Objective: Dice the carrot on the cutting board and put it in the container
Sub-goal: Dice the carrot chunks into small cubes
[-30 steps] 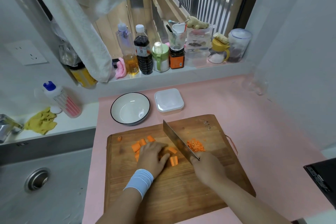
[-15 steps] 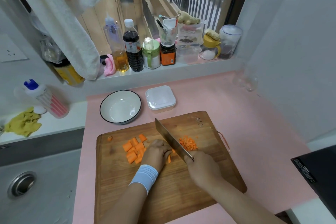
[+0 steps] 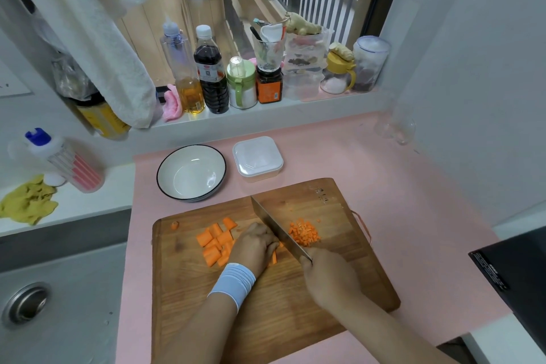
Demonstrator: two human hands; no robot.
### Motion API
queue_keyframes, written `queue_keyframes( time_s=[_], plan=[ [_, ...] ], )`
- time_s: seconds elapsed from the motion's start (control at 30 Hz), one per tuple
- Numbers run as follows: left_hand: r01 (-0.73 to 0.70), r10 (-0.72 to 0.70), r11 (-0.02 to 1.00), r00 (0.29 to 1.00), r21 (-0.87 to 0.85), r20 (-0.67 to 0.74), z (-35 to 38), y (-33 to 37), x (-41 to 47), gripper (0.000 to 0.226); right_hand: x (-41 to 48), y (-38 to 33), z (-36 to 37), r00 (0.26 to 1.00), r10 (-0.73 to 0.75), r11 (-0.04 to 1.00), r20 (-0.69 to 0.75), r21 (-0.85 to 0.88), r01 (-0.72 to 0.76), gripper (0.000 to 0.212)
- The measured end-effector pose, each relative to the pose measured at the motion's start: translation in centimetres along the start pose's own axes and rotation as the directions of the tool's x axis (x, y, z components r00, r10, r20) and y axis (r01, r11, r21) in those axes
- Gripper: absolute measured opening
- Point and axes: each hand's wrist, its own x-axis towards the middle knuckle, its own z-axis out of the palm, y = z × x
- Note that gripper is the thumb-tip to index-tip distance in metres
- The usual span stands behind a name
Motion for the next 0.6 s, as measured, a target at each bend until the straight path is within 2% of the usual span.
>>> queue_keyframes(
  time_s=[0.33,0.6],
  plan=[
    [0.017,-0.017,1.000,1.000,-0.019,-0.005,0.1,0.0,-0.2,0.006,0.7,-0.4,0.2,0.996,0.044,0.998,0.074,0.038,-0.047,0.027],
    [0.045,-0.045,0.999,0.999,-0.011,0.006,-0.1,0.3,-0.2,0.006,2.1,-1.0,0.6,0.997,0.037,0.998,0.075,0.044,-0.040,0.028]
  ],
)
